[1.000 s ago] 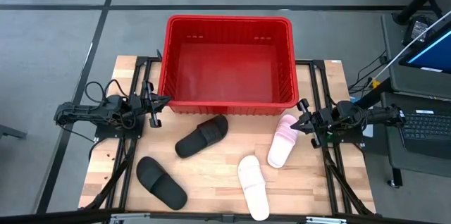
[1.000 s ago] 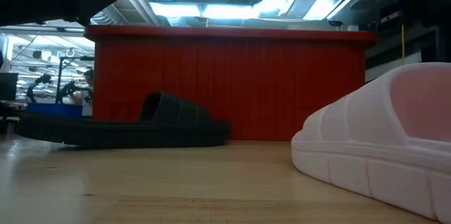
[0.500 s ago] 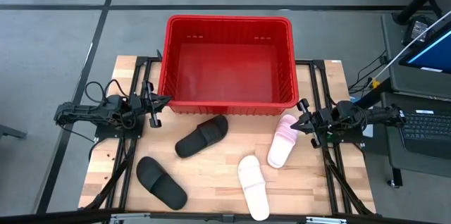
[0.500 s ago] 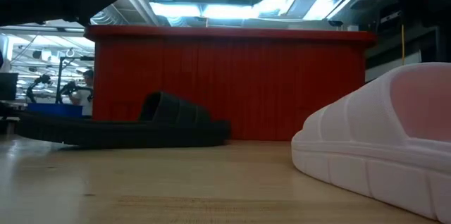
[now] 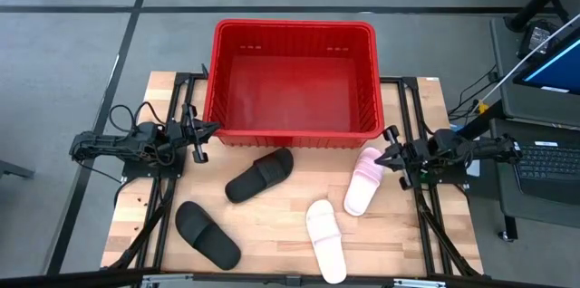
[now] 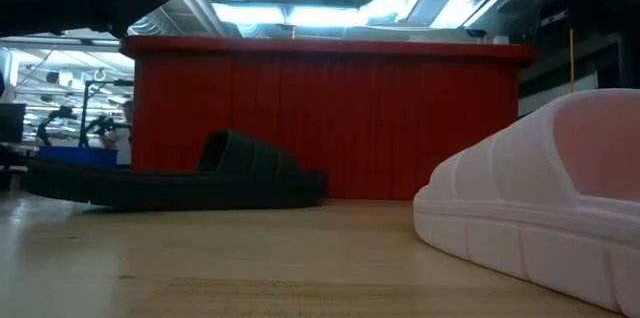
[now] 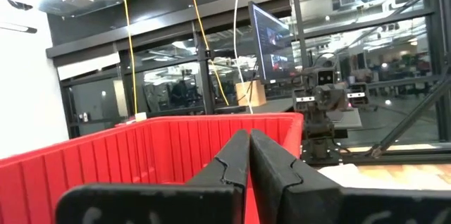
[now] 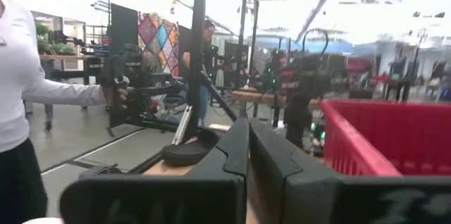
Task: Pick and place slides into bin
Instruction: Put the bottom pink slide into the red bin
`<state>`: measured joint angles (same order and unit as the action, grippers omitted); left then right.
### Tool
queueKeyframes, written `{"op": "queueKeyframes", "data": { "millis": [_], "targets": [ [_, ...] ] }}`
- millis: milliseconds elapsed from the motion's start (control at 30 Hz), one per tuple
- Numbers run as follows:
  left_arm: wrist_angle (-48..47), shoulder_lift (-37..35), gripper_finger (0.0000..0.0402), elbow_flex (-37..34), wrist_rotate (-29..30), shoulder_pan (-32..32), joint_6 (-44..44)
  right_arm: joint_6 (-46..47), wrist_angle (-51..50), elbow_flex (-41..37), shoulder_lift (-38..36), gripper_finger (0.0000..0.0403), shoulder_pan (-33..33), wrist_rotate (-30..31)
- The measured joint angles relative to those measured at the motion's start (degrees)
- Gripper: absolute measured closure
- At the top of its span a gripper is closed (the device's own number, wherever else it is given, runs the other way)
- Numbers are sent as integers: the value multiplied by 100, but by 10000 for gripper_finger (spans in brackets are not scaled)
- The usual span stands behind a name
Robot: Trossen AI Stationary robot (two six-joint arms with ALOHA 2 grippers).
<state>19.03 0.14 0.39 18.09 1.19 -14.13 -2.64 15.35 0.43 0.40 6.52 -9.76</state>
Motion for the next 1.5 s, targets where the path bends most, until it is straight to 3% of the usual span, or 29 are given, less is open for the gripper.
{"op": "queueKeyframes", "data": {
  "millis": [300, 433, 700, 933, 1200, 1500],
  "targets": [
    [5, -1, 391, 0, -15, -2, 231, -198, 140, 0, 0, 386, 0, -13],
    [210, -2, 399, 12, -285, -2, 723, 405, 569, 2, -3, 385, 0, 150],
    [227, 0, 400, 581, -623, -1, 441, 725, 298, 185, 271, 385, 0, 413],
    [-1016, 263, 400, 1400, -589, -1, 807, 813, -809, 1372, 1149, 385, 2, 732],
    [-1253, 1681, 400, 2157, -1043, 0, 1193, 232, -1526, 3159, 2745, 386, 217, 829],
    [-1980, 3177, 400, 3297, -1367, 0, 1458, 768, -3091, 4854, 4466, 385, 675, 1527]
  ]
}}
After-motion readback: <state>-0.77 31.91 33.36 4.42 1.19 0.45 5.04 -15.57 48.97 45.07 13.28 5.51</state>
